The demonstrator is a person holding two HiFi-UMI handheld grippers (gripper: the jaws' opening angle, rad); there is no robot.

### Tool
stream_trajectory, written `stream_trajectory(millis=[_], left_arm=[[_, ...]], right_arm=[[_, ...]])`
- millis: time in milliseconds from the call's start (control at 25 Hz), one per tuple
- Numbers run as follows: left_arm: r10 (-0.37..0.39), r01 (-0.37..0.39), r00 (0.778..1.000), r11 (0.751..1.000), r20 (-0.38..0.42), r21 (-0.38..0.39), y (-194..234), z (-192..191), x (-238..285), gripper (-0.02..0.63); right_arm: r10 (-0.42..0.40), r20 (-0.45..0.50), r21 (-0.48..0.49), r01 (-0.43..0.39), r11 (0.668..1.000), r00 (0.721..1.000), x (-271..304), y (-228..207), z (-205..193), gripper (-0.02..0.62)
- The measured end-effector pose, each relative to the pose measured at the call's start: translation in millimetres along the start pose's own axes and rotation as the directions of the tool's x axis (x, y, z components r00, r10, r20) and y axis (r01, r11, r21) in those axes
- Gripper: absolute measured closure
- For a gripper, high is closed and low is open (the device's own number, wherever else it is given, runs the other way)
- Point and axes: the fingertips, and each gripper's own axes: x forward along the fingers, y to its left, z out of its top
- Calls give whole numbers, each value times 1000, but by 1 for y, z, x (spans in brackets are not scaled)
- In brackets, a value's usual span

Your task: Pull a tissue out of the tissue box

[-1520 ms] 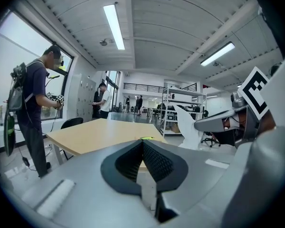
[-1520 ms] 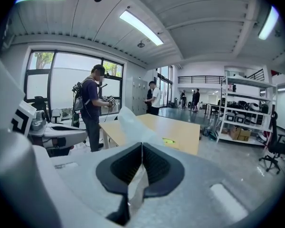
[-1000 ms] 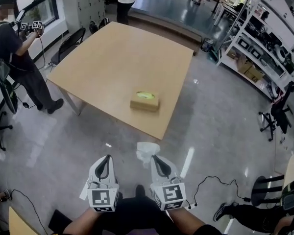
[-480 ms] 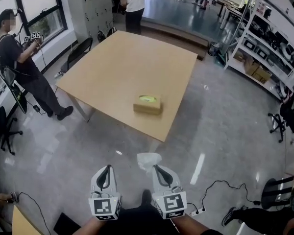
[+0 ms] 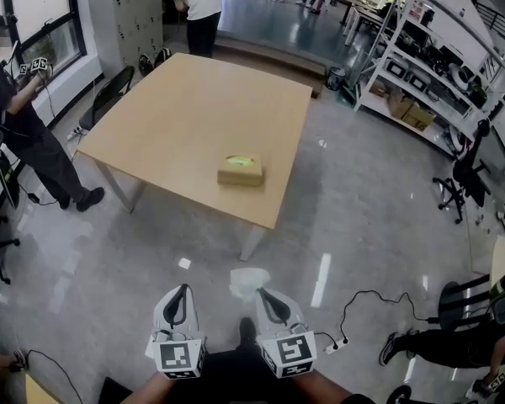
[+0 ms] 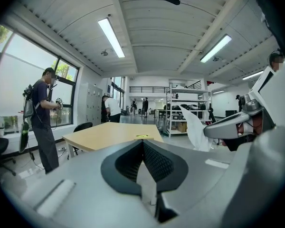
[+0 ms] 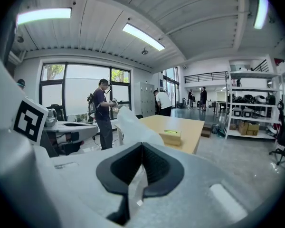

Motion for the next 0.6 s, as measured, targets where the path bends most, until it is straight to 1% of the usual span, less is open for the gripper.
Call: stream_trajectory(millis=[160,360,480,600], left_arm=[[-30,30,999,1000,15,9,0,8,-3,588],[-75,75,997,997,-7,12,-11,2,-5,588],[-105,105,994,994,7,13,-13,-6,-2,588],[-111,111,994,994,12,12,-8,-5,4,588]], right_arm=[[-34,16,7,34,999,999,-9,5,4,600],[-82,21,17,82,997,996,-25,1,2,600],[-98,19,19,98,995,995,-25,1,-3,600],[-106,19,18,106,994,994,-18,1,-3,600]])
